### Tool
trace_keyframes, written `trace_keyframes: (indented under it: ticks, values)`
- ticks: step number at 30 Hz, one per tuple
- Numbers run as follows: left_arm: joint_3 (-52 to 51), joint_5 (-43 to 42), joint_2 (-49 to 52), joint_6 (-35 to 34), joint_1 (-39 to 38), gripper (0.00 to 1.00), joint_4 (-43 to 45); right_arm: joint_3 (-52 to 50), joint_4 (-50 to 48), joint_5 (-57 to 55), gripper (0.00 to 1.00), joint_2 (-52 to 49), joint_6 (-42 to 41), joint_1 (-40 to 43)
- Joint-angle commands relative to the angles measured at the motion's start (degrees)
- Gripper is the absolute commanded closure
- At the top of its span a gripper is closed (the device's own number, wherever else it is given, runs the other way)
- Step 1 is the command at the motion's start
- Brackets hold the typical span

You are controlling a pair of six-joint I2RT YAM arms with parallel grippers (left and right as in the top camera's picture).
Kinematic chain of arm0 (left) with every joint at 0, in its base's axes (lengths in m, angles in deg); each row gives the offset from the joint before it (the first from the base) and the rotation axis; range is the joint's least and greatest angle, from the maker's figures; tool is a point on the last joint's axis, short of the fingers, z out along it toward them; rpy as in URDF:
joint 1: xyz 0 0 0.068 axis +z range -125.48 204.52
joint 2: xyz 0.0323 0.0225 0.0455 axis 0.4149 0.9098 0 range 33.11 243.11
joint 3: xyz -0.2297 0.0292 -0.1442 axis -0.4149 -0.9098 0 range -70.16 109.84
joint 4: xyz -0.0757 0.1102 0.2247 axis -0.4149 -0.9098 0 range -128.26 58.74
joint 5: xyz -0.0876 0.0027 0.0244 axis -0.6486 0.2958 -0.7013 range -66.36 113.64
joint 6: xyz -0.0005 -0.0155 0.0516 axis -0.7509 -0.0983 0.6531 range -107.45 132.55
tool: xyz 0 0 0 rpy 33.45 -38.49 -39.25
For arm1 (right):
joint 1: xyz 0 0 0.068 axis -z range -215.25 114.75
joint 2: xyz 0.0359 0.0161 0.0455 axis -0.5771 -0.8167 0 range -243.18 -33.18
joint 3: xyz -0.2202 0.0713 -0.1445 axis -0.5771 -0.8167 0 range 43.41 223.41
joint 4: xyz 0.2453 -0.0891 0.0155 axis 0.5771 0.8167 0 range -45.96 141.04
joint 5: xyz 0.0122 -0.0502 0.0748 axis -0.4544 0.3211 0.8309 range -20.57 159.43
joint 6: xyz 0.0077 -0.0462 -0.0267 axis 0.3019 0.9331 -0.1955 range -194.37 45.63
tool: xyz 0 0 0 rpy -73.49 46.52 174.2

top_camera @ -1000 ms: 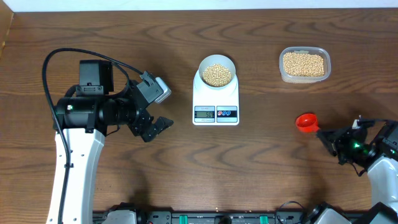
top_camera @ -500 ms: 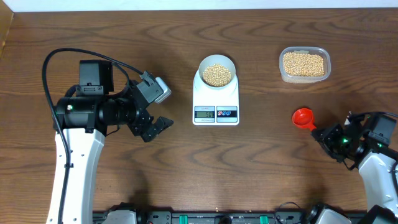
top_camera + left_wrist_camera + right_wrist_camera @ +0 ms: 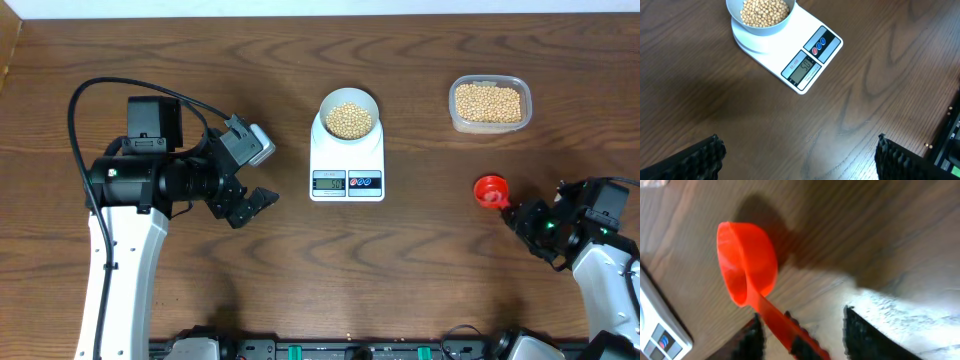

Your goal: Scoop item into bowl and weigh 50g on scale

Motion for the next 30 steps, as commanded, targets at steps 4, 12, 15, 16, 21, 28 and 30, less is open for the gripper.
trace_keyframes:
  ticks: [4,12,15,16,21,28,30]
  values:
    - [1.11,0.26,0.33,0.98,0.2,0.02,-0.22,-0.66,-0.42,-1.57,0.26,-0.09,1.6,-0.68]
    - [1.11,0.26,0.33,0.98,0.2,0.02,-0.22,-0.63,-5.09,-1.92,0.01,-0.07,7.5,-0.68]
    - [1.11,0.28,0.33,0.98,0.2,0.02,-0.22,-0.59,-6.8,-3.1,0.01,-0.07,10.1,-0.68]
    - [1.11,0.26,0.33,0.98,0.2,0.02,-0.22,-0.59,-7.06,-3.58,0.01,-0.07,11.17,-0.68]
    - [1.11,0.26,0.33,0.98,0.2,0.02,-0.22,-0.48,-7.15,-8.46,0.01,0.15,14.95,-0.68]
    - [1.11,0.26,0.33,0.98,0.2,0.02,-0.22,1.79,-7.28,-10.29,0.01,0.15,16.0,-0.66]
    - [1.11,0.26,0.33,0.98,0.2,0.02,-0.22,3.08,-7.26,-10.29,0.01,0.15,16.0,-0.68]
